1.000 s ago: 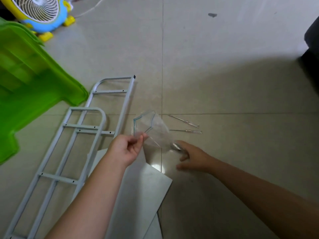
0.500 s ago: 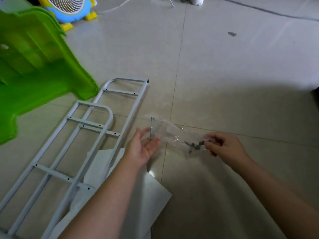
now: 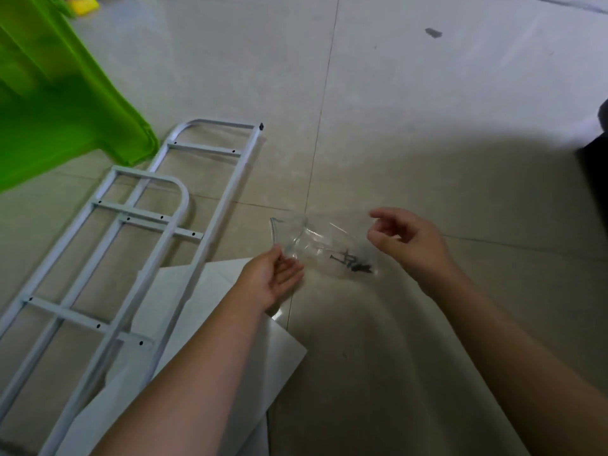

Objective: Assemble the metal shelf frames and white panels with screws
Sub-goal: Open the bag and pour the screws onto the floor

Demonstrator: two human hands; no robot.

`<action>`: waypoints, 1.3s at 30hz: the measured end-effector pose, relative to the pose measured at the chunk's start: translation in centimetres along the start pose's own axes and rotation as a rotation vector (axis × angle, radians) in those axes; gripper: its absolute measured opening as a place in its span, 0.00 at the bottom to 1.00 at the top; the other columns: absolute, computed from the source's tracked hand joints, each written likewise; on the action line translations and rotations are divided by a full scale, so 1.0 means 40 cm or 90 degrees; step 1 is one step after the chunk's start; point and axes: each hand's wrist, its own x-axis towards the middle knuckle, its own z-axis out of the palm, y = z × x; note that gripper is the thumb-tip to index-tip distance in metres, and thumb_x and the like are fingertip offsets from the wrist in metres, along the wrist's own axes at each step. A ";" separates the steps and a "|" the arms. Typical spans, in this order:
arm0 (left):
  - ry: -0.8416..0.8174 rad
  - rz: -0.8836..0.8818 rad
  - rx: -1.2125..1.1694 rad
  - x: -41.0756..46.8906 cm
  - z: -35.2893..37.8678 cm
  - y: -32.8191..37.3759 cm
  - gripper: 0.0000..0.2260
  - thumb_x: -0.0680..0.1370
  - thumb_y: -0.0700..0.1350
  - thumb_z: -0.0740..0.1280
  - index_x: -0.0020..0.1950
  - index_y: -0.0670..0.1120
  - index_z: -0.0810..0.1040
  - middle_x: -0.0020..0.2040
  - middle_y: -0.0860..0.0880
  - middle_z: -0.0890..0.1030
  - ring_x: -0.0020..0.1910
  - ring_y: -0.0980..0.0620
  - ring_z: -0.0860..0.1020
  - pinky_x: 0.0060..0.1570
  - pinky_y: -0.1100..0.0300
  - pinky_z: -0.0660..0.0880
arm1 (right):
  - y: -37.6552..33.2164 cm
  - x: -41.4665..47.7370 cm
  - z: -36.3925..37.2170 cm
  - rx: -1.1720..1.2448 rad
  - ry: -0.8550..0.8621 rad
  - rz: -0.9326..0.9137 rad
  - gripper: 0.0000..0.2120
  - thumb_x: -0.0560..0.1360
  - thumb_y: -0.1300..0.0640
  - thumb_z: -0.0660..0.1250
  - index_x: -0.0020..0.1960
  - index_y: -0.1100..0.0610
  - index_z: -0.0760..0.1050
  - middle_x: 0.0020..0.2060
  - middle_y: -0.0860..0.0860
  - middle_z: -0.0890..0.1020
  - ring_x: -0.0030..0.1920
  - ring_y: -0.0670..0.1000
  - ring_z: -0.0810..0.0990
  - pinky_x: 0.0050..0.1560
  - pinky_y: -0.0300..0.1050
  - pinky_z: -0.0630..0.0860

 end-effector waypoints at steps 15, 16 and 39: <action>0.033 0.004 -0.035 0.003 -0.005 0.019 0.14 0.80 0.47 0.59 0.37 0.42 0.67 0.33 0.44 0.73 0.25 0.49 0.79 0.22 0.59 0.77 | 0.125 0.000 0.087 -0.412 0.075 0.003 0.09 0.77 0.63 0.60 0.45 0.66 0.77 0.44 0.62 0.79 0.47 0.58 0.75 0.38 0.41 0.58; 0.046 0.021 0.012 0.003 -0.008 0.022 0.14 0.80 0.48 0.60 0.37 0.43 0.67 0.34 0.45 0.71 0.28 0.49 0.77 0.24 0.59 0.77 | 0.097 0.006 0.081 -0.429 0.080 -0.046 0.09 0.77 0.63 0.59 0.45 0.66 0.76 0.44 0.62 0.78 0.47 0.59 0.74 0.39 0.42 0.58; -0.032 -0.051 0.205 -0.026 -0.020 0.002 0.11 0.80 0.45 0.58 0.40 0.42 0.67 0.38 0.43 0.73 0.37 0.48 0.75 0.38 0.56 0.76 | -0.115 0.031 0.126 -0.421 0.056 -0.383 0.10 0.70 0.62 0.62 0.37 0.65 0.80 0.30 0.59 0.78 0.32 0.54 0.73 0.34 0.44 0.66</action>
